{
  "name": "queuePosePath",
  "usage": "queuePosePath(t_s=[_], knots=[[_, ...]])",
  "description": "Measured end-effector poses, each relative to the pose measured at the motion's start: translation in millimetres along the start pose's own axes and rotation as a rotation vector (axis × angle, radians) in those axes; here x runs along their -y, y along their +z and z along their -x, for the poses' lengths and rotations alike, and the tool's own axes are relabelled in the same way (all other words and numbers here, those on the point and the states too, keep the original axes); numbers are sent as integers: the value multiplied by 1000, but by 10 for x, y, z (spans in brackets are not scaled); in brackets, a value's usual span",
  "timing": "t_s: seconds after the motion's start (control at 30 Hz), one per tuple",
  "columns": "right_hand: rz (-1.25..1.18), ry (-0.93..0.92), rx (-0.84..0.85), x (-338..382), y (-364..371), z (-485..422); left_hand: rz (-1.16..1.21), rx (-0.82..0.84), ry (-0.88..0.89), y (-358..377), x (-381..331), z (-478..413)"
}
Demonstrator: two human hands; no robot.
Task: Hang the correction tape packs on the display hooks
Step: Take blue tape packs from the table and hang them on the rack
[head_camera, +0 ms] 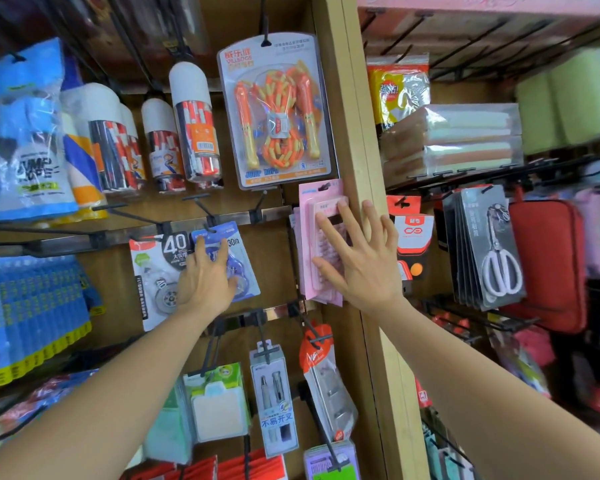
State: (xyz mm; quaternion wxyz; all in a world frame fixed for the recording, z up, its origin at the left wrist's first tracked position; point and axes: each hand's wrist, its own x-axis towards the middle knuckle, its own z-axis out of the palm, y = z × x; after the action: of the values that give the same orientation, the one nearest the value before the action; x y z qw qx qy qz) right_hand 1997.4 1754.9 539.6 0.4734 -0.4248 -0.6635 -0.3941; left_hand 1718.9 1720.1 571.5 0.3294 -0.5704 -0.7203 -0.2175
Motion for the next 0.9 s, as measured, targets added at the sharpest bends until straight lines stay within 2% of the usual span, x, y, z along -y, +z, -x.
queuePosePath(t_s=[0.2,0.47,0.57,0.73,0.9], knots=[[-3,-1,-19,6,1,3,-147,98,12,124,63,-289],[-3,3,-35,-5,24,-3,-38,74,4,181,-41,-216],[-7,8,-38,-6,24,3,43,32,86,53,-57,-70],[-25,3,-22,-12,13,-5,181,77,258,-382,-85,308],[-58,31,109,3,-97,-16,173,130,445,-892,-17,892]])
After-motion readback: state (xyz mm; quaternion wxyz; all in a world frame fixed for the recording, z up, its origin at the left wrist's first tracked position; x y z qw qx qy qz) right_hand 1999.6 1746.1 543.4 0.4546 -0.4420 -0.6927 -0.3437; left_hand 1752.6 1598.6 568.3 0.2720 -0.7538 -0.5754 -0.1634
